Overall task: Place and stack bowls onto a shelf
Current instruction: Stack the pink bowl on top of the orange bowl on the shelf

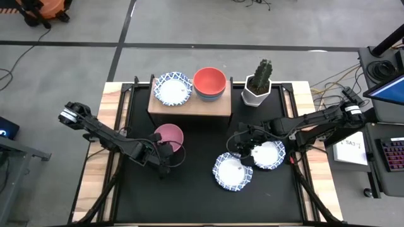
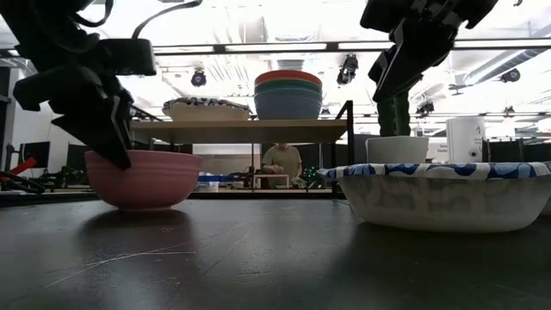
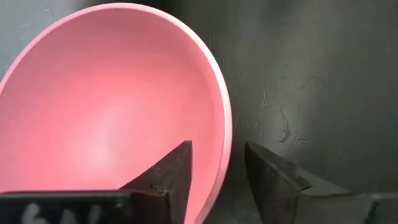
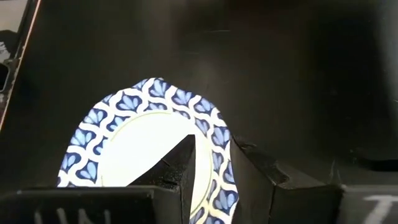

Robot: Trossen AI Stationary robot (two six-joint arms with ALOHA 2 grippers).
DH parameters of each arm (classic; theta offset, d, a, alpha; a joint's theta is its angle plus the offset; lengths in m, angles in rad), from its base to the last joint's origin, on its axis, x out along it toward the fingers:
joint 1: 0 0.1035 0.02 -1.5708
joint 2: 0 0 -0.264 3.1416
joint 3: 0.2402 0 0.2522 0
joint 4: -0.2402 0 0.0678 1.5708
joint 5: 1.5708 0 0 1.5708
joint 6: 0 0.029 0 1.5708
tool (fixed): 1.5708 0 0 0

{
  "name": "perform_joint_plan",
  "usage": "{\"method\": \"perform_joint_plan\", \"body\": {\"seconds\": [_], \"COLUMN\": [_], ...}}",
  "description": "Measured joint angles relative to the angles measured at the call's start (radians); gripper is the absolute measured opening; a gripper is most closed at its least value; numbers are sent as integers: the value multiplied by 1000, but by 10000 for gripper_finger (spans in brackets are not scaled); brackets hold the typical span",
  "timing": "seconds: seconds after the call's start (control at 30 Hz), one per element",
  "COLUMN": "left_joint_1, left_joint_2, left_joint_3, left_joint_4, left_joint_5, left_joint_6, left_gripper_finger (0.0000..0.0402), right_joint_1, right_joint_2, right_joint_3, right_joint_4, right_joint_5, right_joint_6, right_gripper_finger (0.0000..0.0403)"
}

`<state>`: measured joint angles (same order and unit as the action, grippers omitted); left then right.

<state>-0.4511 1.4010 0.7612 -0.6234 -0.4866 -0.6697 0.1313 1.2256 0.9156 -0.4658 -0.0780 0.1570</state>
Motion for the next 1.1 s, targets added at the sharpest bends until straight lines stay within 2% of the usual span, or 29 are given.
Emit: {"method": "perform_joint_plan", "body": {"seconds": [0.17, 0.33, 0.43, 0.63, 0.93, 1.1], "left_joint_1": [0, 0, -12, -42, -37, 20], "left_joint_2": [0, 0, 0, 0, 0, 0], "left_joint_3": [-2, 20, 66, 229, 455, 546], "left_joint_4": [-1, 1, -1, -5, -6, 4], "left_joint_5": [2, 57, 65, 56, -31, -81], "left_joint_6": [-2, 1, 21, 186, 552, 727], "left_gripper_finger": [73, 8, 6, 2, 1, 1], "right_joint_1": [33, 78, 101, 128, 137, 137], "right_joint_2": [-1, -1, -6, -29, -143, -248], "right_joint_3": [-2, -4, -8, -28, -119, -136], "right_joint_4": [0, 0, 0, 51, 164, 165], "right_joint_5": [0, 0, -1, 0, 2, 0], "right_joint_6": [14, 18, 9, -11, -104, -187], "right_gripper_finger": [84, 82, 85, 92, 84, 79]}}
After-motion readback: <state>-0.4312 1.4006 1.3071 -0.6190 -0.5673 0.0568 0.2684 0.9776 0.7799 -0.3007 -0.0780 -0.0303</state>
